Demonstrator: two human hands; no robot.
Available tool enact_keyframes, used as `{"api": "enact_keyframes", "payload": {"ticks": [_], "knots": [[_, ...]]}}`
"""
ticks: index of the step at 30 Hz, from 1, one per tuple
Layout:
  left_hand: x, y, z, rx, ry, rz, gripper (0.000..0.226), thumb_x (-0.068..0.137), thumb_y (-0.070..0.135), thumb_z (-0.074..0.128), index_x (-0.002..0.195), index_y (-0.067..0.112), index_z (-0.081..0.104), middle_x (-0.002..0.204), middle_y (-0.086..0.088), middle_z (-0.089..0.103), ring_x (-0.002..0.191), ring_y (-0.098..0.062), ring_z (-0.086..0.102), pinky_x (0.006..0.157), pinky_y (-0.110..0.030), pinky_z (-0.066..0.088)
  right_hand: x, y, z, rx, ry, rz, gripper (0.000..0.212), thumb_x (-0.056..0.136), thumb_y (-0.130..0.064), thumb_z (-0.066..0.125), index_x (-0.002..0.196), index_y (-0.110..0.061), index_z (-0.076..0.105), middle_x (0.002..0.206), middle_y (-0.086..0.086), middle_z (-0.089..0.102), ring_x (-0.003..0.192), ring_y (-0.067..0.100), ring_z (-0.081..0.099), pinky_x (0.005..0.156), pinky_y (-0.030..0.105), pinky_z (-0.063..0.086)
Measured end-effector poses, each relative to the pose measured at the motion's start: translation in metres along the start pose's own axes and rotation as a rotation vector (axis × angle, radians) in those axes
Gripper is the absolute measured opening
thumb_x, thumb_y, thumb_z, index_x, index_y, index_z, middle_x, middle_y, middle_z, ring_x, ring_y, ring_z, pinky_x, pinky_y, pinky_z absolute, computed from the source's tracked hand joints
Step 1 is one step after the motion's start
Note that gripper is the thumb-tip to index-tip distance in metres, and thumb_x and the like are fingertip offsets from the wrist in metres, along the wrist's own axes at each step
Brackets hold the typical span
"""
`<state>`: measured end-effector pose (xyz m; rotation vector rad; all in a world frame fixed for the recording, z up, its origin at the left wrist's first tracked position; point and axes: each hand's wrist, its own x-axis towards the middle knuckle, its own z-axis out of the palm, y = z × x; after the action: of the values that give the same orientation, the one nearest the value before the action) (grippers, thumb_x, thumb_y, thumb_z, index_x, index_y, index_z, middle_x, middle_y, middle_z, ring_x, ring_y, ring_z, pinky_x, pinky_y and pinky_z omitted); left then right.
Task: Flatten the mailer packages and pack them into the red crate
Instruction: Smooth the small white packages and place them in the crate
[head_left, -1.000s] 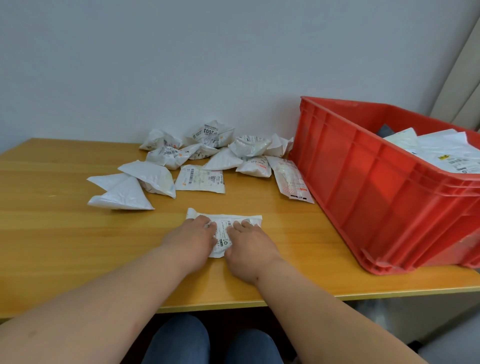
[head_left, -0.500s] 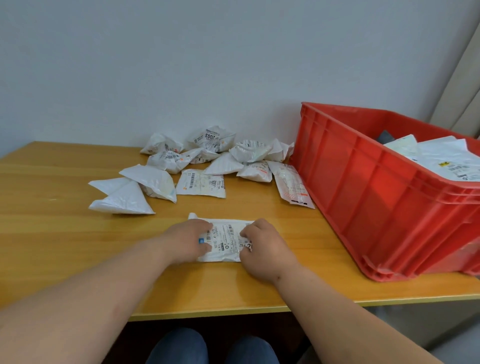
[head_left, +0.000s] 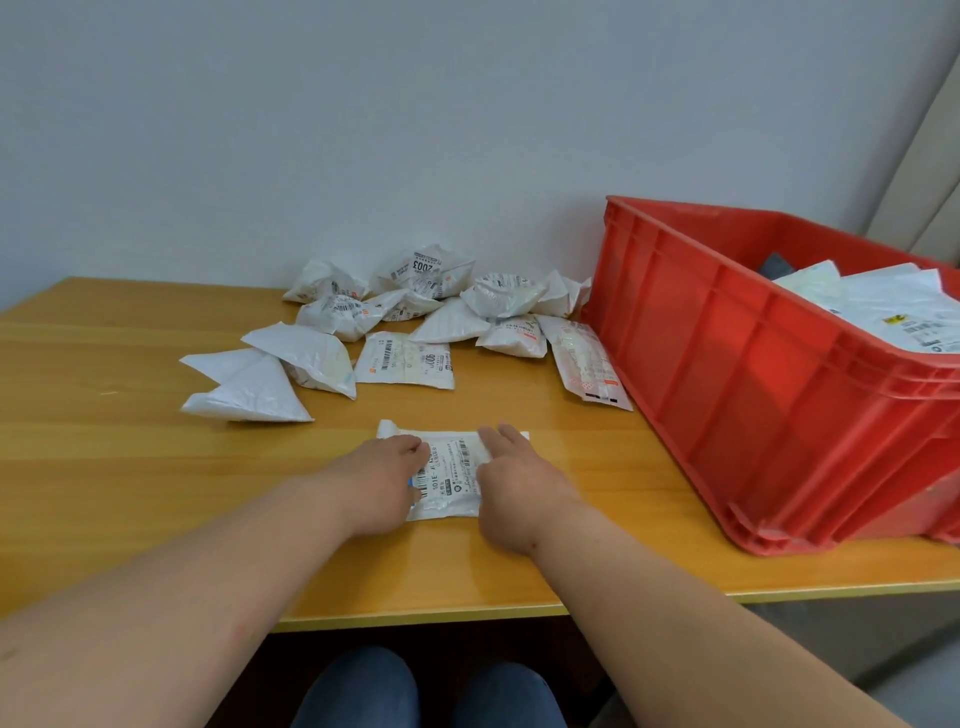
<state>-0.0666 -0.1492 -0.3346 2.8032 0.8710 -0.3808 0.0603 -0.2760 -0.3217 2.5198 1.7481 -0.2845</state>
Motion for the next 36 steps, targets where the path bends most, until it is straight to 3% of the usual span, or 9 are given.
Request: {"api": "enact_keyframes", "payload": {"ticks": [3,7,12,16,20,24,26,29,36], "knots": [[-0.008,-0.002,0.004,-0.004,-0.043,-0.055,0.06,0.106,0.04,0.028,0.156,0.033,-0.005,0.164,0.0,-0.01,0.151,-0.022,-0.005,0.122,-0.037,0.008,-0.002,0.008,0.003,0.094,-0.06,0.066,0.038,0.097,-0.018,0.042,0.133,-0.019,0.057,0.166,0.009,0.002,0.152,0.027,0.009,0.115,0.042,0.033],[-0.01,-0.004,0.002,-0.048,-0.076,-0.08,0.06,0.105,0.042,0.028,0.154,0.039,-0.006,0.164,0.002,-0.009,0.151,-0.02,-0.003,0.122,-0.04,0.012,-0.003,0.01,0.004,0.089,-0.009,0.079,0.043,0.093,-0.02,0.043,0.135,-0.026,0.048,0.145,0.004,0.041,0.126,0.026,0.047,0.095,0.04,0.048],[-0.01,-0.007,-0.002,0.017,-0.02,-0.079,0.059,0.104,0.043,0.03,0.154,0.043,-0.002,0.165,0.004,-0.003,0.151,-0.02,0.005,0.121,-0.043,0.015,-0.003,0.008,-0.006,0.002,-0.002,0.072,0.042,0.092,-0.028,0.045,0.134,-0.029,0.043,0.118,0.003,0.056,0.111,0.026,0.049,0.086,0.038,0.045],[-0.011,-0.008,-0.002,0.138,0.229,-0.104,0.067,0.097,0.021,0.045,0.152,0.045,0.017,0.156,0.002,0.021,0.142,-0.022,0.021,0.115,-0.04,0.023,-0.01,0.006,-0.019,-0.066,-0.019,0.042,0.051,0.092,-0.054,0.045,0.139,-0.033,0.042,0.111,0.001,0.062,0.107,0.025,0.056,0.089,0.04,0.037],[-0.003,-0.006,-0.001,-0.004,0.251,-0.109,0.059,0.096,0.018,0.048,0.148,0.042,0.033,0.146,0.006,0.038,0.131,-0.018,0.039,0.104,-0.033,0.04,-0.013,-0.003,-0.015,-0.044,0.027,-0.005,0.047,0.092,-0.061,0.046,0.124,-0.026,0.053,0.108,-0.001,0.061,0.102,0.022,0.056,0.092,0.04,0.036],[0.004,-0.002,-0.004,-0.127,0.191,-0.081,0.049,0.103,0.044,0.034,0.151,0.034,0.031,0.158,0.008,0.03,0.141,-0.017,0.034,0.11,-0.04,0.035,0.006,-0.003,-0.009,0.163,0.137,-0.053,0.041,0.093,-0.043,0.051,0.128,-0.021,0.052,0.131,0.001,0.049,0.124,0.023,0.044,0.102,0.04,0.039],[0.005,-0.001,-0.003,-0.075,0.109,-0.056,0.063,0.099,0.06,0.029,0.155,0.032,0.018,0.162,0.012,0.018,0.146,-0.015,0.024,0.114,-0.042,0.029,0.017,-0.001,-0.01,0.246,0.052,-0.077,0.06,0.095,-0.037,0.05,0.15,-0.02,0.034,0.159,0.0,0.027,0.146,0.022,0.024,0.117,0.041,0.028],[0.006,-0.005,-0.005,-0.033,-0.002,-0.019,0.083,0.09,0.075,0.025,0.157,0.032,0.001,0.163,0.015,-0.001,0.15,-0.009,0.007,0.119,-0.046,0.015,0.03,0.004,-0.009,0.17,-0.06,-0.085,0.071,0.099,-0.042,0.042,0.159,-0.018,0.012,0.167,0.0,0.002,0.153,0.019,0.004,0.123,0.04,0.013],[0.005,-0.007,-0.008,0.044,-0.177,0.024,0.12,0.071,0.089,0.042,0.152,0.027,-0.021,0.16,0.014,-0.024,0.149,-0.008,-0.013,0.12,-0.045,0.002,0.033,0.009,0.022,0.097,0.024,-0.096,0.074,0.091,-0.048,0.018,0.159,-0.02,0.01,0.166,0.001,0.009,0.152,0.015,0.007,0.123,0.045,0.008]]}}
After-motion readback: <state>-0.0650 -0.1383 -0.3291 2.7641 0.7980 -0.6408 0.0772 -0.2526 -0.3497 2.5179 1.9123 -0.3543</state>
